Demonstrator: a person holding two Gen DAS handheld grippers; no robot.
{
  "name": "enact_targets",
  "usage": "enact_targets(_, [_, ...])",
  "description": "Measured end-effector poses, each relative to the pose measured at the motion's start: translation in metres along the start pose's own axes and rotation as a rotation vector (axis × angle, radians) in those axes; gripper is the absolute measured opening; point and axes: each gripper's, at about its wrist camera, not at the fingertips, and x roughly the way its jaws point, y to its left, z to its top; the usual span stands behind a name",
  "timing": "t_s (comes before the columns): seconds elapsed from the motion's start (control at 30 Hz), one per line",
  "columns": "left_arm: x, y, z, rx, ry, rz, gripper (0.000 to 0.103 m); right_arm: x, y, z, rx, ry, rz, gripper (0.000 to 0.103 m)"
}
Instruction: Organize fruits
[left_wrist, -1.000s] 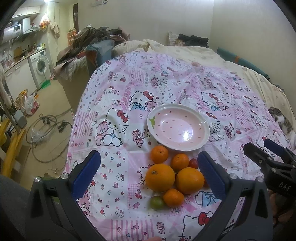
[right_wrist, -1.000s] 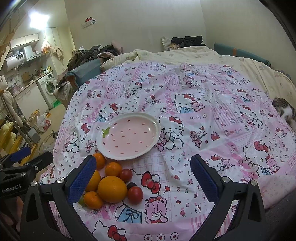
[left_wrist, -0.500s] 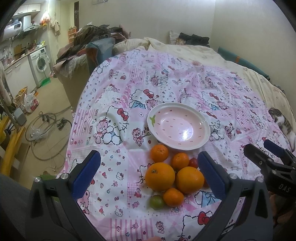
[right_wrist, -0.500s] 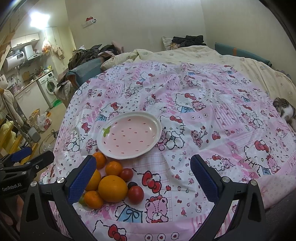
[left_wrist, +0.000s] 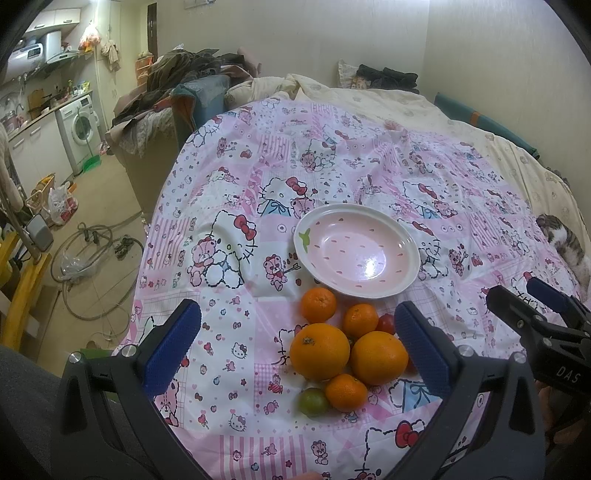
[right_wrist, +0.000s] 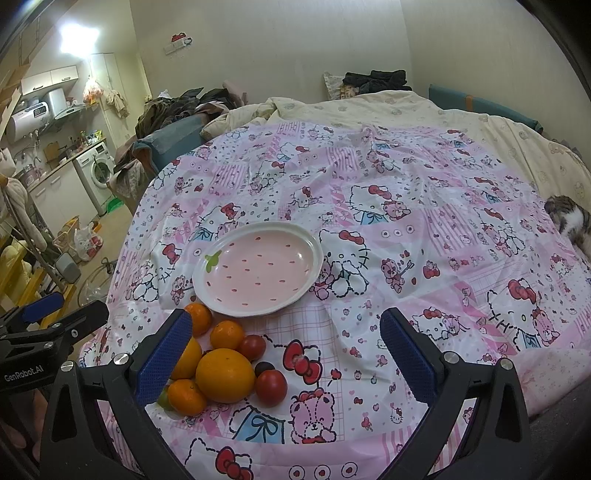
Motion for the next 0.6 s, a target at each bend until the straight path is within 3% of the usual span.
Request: enact_targets(0.6, [0.0013,0.0003,-0.0019,-0.003,0.001,0.000,0.103,0.0025,0.0005,-0.0050,0.000,0.007,0.001,0.103])
